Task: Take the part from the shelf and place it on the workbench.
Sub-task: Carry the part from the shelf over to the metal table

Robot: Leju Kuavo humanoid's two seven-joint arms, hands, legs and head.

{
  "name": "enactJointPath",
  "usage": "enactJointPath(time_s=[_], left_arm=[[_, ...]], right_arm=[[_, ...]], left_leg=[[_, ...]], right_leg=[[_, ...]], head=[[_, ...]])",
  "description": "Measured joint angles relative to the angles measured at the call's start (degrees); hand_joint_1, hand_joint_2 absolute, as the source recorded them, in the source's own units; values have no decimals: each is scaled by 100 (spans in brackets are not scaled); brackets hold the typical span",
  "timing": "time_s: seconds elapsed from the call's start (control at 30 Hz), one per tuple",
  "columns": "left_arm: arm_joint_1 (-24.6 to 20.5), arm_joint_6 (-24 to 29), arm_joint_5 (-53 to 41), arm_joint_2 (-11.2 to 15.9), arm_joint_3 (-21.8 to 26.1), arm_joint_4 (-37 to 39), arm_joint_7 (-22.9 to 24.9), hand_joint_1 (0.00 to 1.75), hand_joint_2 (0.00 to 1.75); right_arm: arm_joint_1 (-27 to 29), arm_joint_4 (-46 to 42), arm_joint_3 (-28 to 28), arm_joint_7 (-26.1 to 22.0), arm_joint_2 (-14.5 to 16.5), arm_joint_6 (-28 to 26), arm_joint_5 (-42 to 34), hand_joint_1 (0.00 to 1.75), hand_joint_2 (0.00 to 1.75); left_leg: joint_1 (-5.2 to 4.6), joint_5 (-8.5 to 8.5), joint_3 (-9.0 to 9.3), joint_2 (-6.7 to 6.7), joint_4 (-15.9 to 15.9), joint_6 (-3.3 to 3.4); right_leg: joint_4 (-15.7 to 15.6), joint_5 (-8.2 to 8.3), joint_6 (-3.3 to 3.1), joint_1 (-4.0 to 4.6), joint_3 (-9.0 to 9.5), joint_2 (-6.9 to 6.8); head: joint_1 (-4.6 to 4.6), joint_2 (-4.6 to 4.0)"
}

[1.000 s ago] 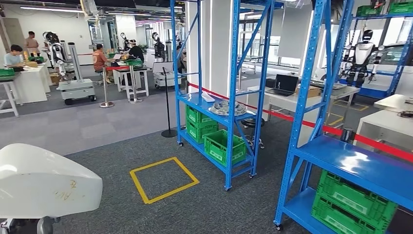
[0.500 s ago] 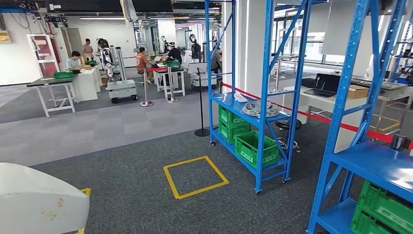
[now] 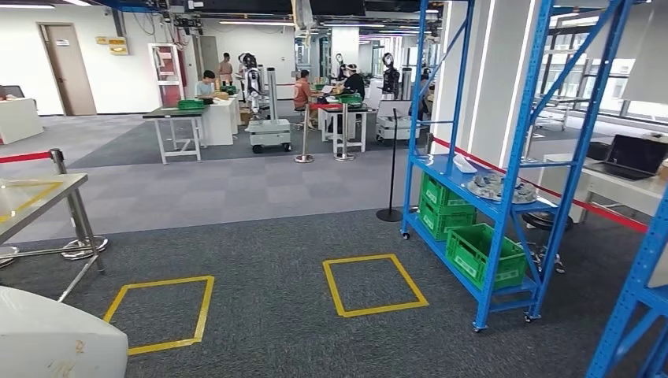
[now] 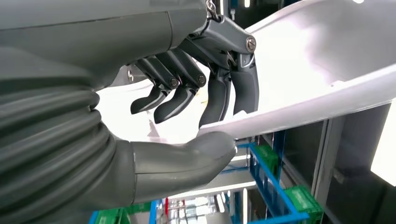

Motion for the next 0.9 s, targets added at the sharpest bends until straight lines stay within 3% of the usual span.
enactJointPath(time_s=[0.03, 0.07, 0.1, 0.17, 0.2, 0.27, 0.3, 0.33, 0.37, 0.4, 0.43, 0.5, 0.57, 0.6, 0.67, 0.73, 0.77, 0.8, 0.87, 0.9], left_arm=[[54, 38, -8, -8, 21, -27, 2, 175, 175], [107, 68, -23, -23, 56, -60, 2, 175, 175], [149, 93, -43, -48, 108, -101, 3, 175, 175], [196, 99, -77, -123, 244, -188, 2, 175, 175], [207, 88, -87, -163, 308, -222, 1, 175, 175], [215, 58, -123, -224, 384, -250, 2, 175, 175], [214, 47, -158, -241, 396, -250, 3, 175, 175], [213, 43, -203, -249, 397, -250, 4, 175, 175], [216, 43, -249, -251, 397, -255, 3, 175, 175], [213, 49, -293, -246, 397, -259, 2, 175, 175], [202, 65, -323, -241, 395, -259, 2, 175, 175], [182, 131, -343, -232, 387, -235, 2, 175, 175], [203, 202, -264, -231, 383, -205, 3, 175, 175], [223, 218, -182, -231, 382, -198, 3, 175, 175], [249, 224, 13, -232, 382, -194, 3, 175, 175], [236, 227, 182, -233, 381, -177, 3, 175, 175], [226, 231, 251, -230, 381, -166, 3, 175, 175], [216, 234, 317, -225, 384, -153, 3, 175, 175], [203, 239, 395, -206, 390, -137, 4, 175, 175], [190, 237, 417, -197, 394, -131, 1, 175, 175]], right_arm=[[15, 0, 22, -59, 1, 3, 41, 0, 0], [27, 0, 41, -134, 1, -10, 55, 0, 0], [34, 0, 53, -215, 1, -37, 38, 0, 0], [33, 0, 57, -309, 1, -97, -58, 0, 0], [32, 0, 52, -284, 1, -112, -101, 0, 0], [30, 0, 42, -92, 2, -150, -150, 0, 0], [28, 0, 26, 43, 3, -191, -181, 0, 0], [27, 0, 0, 169, 7, -244, -227, 0, 0], [26, 0, -34, 281, 14, -293, -275, 0, 0], [30, 0, -72, 366, 20, -326, -315, 0, 0], [42, 0, -102, 424, 25, -333, -325, 0, 0], [83, 0, -137, 449, 28, -290, -303, 0, 0], [121, 0, -149, 321, 29, -238, -275, 0, 0], [128, 0, -150, 228, 31, -222, -261, 0, 0], [121, 0, -150, 78, 38, -195, -227, 0, 0], [112, 0, -150, -1, 44, -171, -208, 0, 0], [105, 0, -150, -30, 45, -163, -204, 0, 0], [96, 0, -150, -59, 45, -155, -202, 0, 0], [69, 0, -150, -102, 46, -146, -202, 0, 0], [59, 0, -151, -117, 46, -149, -203, 0, 0]], left_leg=[[0, 5, -13, -85, 8, 6], [0, 7, -24, -174, 19, 7], [2, 8, -33, -266, 34, 3], [11, 3, -44, -441, 71, -21], [12, -3, -56, -524, 93, -50], [16, 1, -95, -671, 115, -130], [21, 16, -120, -746, 104, -179], [31, 37, -147, -821, 83, -224], [37, 45, -170, -810, 83, -257], [33, 1, -214, -688, 139, -283], [25, -112, -293, -499, 299, -303], [18, -506, -579, -104, 952, -335], [29, -772, -840, -9, 1579, -364], [31, -750, -838, 4, 1629, -370], [30, -457, -517, 99, 1107, -364], [7, -194, -96, 350, 361, -303], [-8, -136, 18, 428, 155, -262], [-23, -126, 52, 451, 84, -218], [-19, -97, 38, 325, 72, -147], [-3, -84, 43, 272, 54, -115]], right_leg=[[358, -127, 8, -3, -182, 74], [564, -154, 12, -5, -301, 103], [541, -58, 10, -9, -316, 117], [-108, 353, -3, -30, -43, 227], [-490, 514, -1, -37, 125, 377], [-922, 643, -17, -35, 306, 593], [-946, 630, -38, -17, 311, 601], [-966, 649, -82, -14, 315, 518], [-990, 669, -126, -12, 322, 436], [-1018, 690, -174, -15, 331, 356], [-1047, 712, -214, -20, 335, 273], [-1068, 723, -257, -2, 331, 111], [-1065, 717, -269, 11, 319, -67], [-1062, 712, -268, 13, 317, -152], [-1052, 692, -253, 13, 331, -309], [-1034, 653, -204, 35, 359, -442], [-1027, 636, -173, 46, 376, -497], [-1026, 626, -141, 55, 391, -550], [-1038, 613, -75, 52, 432, -626], [-1007, 580, -39, 42, 437, -550]], head=[[5, 0], [6, 1], [8, 1], [10, -1], [10, 0], [10, -1], [9, -1], [8, -1], [5, -1], [0, -1], [-5, -1], [-14, -2], [-15, -2], [-16, -2], [-19, -2], [-19, -1], [-17, -1], [-15, -1], [-13, -1], [-11, -1]])
